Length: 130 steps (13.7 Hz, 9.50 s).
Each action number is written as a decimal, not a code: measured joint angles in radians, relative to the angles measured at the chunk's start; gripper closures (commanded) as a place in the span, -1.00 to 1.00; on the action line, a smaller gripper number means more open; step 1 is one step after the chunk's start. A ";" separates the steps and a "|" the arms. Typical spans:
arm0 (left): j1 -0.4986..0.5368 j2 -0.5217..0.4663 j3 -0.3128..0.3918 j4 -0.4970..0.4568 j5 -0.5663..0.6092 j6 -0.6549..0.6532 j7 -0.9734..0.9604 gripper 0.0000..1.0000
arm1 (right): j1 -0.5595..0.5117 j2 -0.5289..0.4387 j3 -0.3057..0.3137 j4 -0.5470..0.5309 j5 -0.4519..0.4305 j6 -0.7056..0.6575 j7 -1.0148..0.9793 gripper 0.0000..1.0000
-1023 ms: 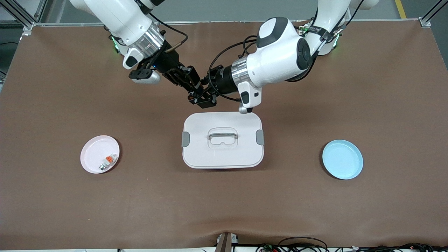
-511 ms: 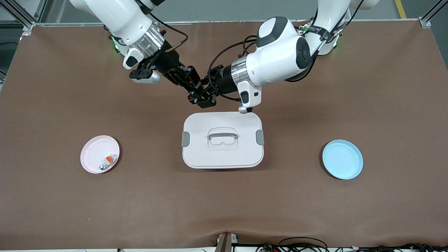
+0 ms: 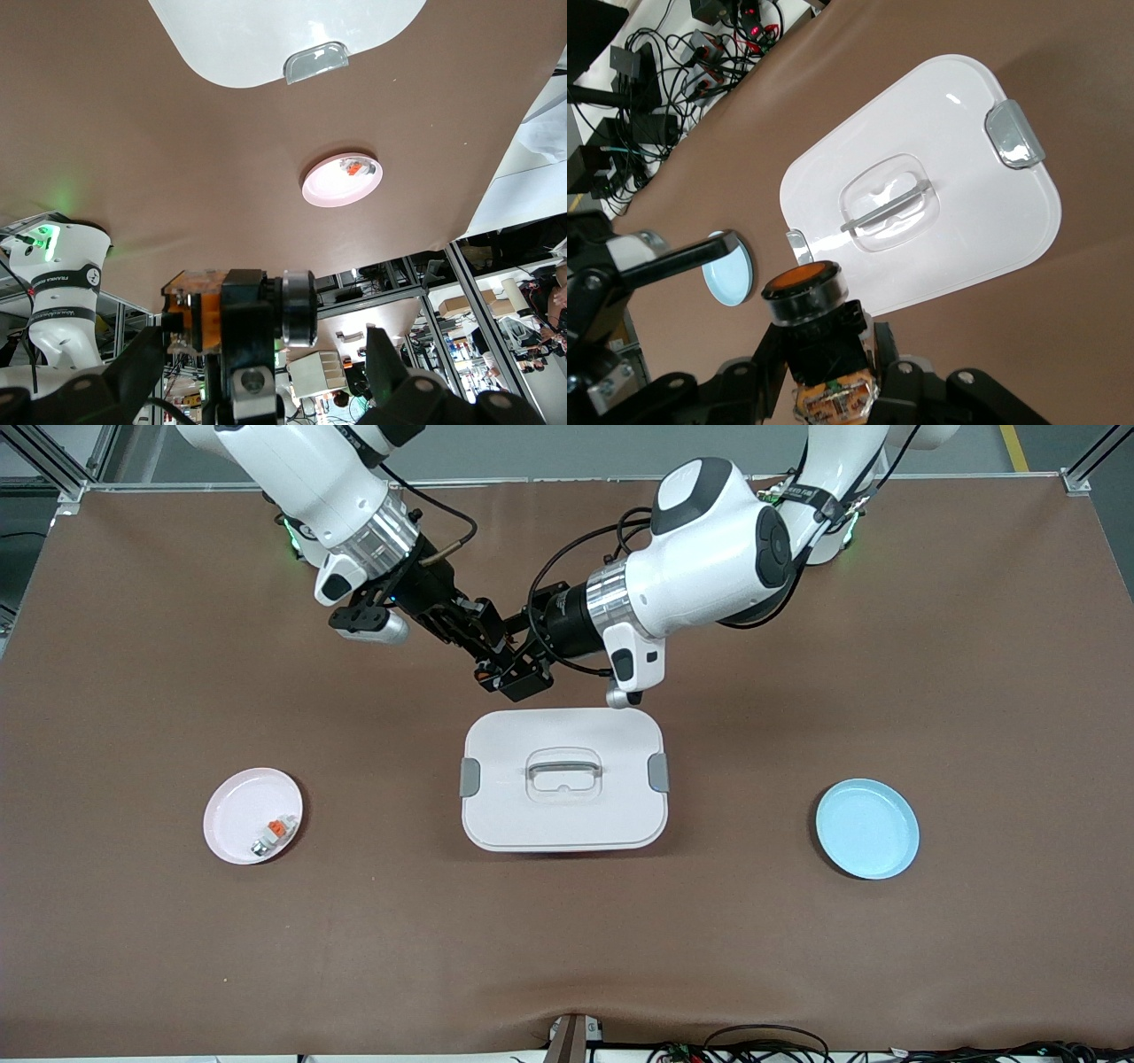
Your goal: Transfer orange switch to right arm and place
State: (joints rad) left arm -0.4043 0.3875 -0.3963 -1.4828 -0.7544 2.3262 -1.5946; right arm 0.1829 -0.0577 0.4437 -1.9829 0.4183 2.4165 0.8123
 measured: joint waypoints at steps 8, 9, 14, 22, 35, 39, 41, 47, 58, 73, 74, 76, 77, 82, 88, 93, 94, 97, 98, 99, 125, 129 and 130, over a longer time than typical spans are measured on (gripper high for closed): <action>0.099 -0.112 0.010 0.005 0.136 -0.263 -0.012 -1.00 | -0.158 0.000 -0.024 0.069 -0.166 -0.376 -0.762 1.00; 0.133 -0.128 0.011 0.005 0.168 -0.312 -0.012 -1.00 | -0.197 0.001 -0.026 0.069 -0.168 -0.396 -0.875 1.00; 0.314 -0.158 0.014 0.003 0.398 -0.497 0.046 -1.00 | -0.343 0.007 -0.031 0.061 -0.229 -0.434 -1.284 1.00; 0.610 -0.200 0.018 -0.012 0.557 -0.708 0.512 -1.00 | -0.533 0.122 -0.032 0.022 -0.327 -0.383 -1.778 1.00; 0.471 -0.290 0.480 -0.070 0.623 -0.727 1.195 -1.00 | -0.638 0.365 -0.032 -0.047 -0.610 -0.042 -1.881 1.00; 0.443 -0.320 0.574 -0.064 0.704 -0.720 1.457 -1.00 | -0.685 0.408 -0.032 -0.088 -0.659 0.051 -1.882 1.00; 0.418 -0.332 0.573 -0.049 0.732 -0.717 1.478 -1.00 | -0.704 0.436 -0.032 -0.095 -0.676 0.085 -1.885 1.00; 0.340 -0.347 0.508 -0.033 0.750 -0.716 1.482 -1.00 | -0.737 0.531 -0.033 -0.101 -0.751 0.184 -1.885 1.00; 0.370 -0.461 0.401 -0.130 0.745 -0.718 1.483 -1.00 | -0.748 0.590 -0.046 -0.101 -0.801 0.232 -1.885 1.00; 0.436 -0.411 0.341 -0.113 0.744 -0.684 1.489 -1.00 | -0.711 0.621 -0.083 -0.078 -0.888 0.233 -1.802 -1.00; 0.436 -0.404 0.341 -0.112 0.744 -0.684 1.489 -1.00 | -0.711 0.618 -0.083 -0.062 -0.889 0.198 -1.802 -1.00; 0.436 -0.391 0.341 -0.108 0.744 -0.683 1.489 -1.00 | -0.710 0.601 -0.076 -0.019 -0.890 0.097 -1.802 -1.00; 0.436 -0.384 0.341 -0.104 0.744 -0.682 1.489 -1.00 | -0.709 0.587 -0.066 0.005 -0.890 0.039 -1.802 -1.00; 0.436 -0.373 0.340 -0.093 0.744 -0.682 1.489 -1.00 | -0.707 0.494 -0.023 0.156 -0.824 -0.315 -1.789 -1.00; 0.437 -0.373 0.340 -0.085 0.744 -0.683 1.489 -1.00 | -0.709 0.422 -0.024 0.449 -0.728 -0.765 -1.788 -1.00; 0.437 -0.375 0.338 -0.075 0.744 -0.694 1.489 -1.00 | -0.743 0.369 -0.032 0.491 -0.700 -0.794 -1.763 -1.00; 0.437 -0.377 0.338 -0.072 0.744 -0.696 1.489 -1.00 | -0.744 0.359 -0.031 0.492 -0.697 -0.810 -1.718 -1.00; 0.437 -0.382 0.338 -0.068 0.744 -0.697 1.489 -1.00 | -0.739 0.320 -0.025 0.494 -0.645 -0.868 -1.543 -1.00; 0.437 -0.382 0.338 -0.064 0.744 -0.697 1.489 -1.00 | -0.737 0.305 -0.023 0.494 -0.627 -0.880 -1.503 -1.00; 0.436 -0.382 0.337 -0.060 0.744 -0.697 1.489 -1.00 | -0.737 0.292 -0.022 0.494 -0.617 -0.887 -1.481 -1.00; 0.433 -0.383 0.328 -0.045 0.744 -0.699 1.489 -1.00 | -0.718 0.204 -0.022 0.797 -0.438 -1.230 -1.179 -1.00; 0.433 -0.383 0.328 -0.045 0.744 -0.699 1.489 -1.00 | -0.548 0.193 -0.190 0.797 -0.429 -1.198 -1.178 -1.00; 0.433 -0.383 0.328 -0.045 0.744 -0.700 1.489 -1.00 | -0.465 0.192 -0.278 0.797 -0.427 -1.195 -1.178 -1.00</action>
State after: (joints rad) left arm 0.0288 0.0046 -0.0683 -1.5281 -0.0104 1.6260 -0.1057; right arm -0.2825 0.1342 0.1659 -1.1858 -0.0092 1.2218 -0.3653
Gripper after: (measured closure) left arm 0.000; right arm 0.000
